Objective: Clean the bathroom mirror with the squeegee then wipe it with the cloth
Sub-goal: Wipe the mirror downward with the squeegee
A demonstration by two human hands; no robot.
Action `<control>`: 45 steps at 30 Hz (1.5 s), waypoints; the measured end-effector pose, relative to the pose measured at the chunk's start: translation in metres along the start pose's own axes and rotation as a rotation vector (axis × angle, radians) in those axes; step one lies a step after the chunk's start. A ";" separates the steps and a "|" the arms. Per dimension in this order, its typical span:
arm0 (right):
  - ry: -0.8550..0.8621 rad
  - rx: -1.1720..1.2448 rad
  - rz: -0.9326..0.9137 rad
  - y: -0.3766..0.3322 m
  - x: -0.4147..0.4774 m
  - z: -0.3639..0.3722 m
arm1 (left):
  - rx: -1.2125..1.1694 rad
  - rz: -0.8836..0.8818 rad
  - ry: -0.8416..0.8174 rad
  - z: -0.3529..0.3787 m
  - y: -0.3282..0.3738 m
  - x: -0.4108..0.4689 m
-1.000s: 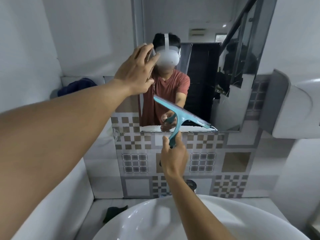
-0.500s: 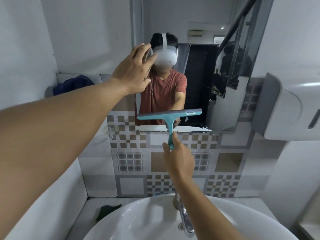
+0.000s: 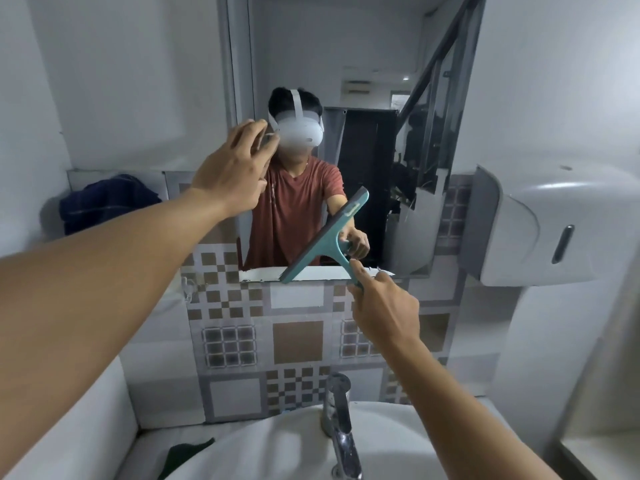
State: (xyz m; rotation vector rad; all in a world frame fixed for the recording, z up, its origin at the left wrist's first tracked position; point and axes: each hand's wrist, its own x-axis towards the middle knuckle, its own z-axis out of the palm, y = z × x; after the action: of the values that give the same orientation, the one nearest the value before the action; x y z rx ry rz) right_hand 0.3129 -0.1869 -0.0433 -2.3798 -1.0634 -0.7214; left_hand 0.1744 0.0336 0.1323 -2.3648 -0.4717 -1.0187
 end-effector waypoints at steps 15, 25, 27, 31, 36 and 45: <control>0.083 0.005 0.090 0.056 -0.004 0.010 | -0.021 0.023 0.021 0.008 -0.005 0.000; -0.004 0.236 0.347 0.066 -0.018 0.023 | -0.041 0.017 0.026 0.011 -0.005 0.000; -0.011 0.320 0.397 0.059 -0.021 0.028 | -0.038 0.017 0.027 0.010 -0.004 0.000; -0.002 0.589 0.529 0.030 -0.033 0.036 | -0.027 0.037 0.031 0.006 -0.007 0.001; 0.018 0.810 0.621 0.003 -0.034 0.041 | -0.027 0.042 0.030 0.003 -0.007 0.001; 0.043 1.035 0.763 -0.042 -0.025 0.052 | 0.008 0.062 0.043 0.004 -0.012 0.004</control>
State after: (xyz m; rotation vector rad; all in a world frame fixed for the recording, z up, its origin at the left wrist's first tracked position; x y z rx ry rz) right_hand 0.2804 -0.1451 -0.0917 -1.5976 -0.2746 0.0823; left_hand 0.1734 0.0459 0.1372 -2.3312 -0.3829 -1.0353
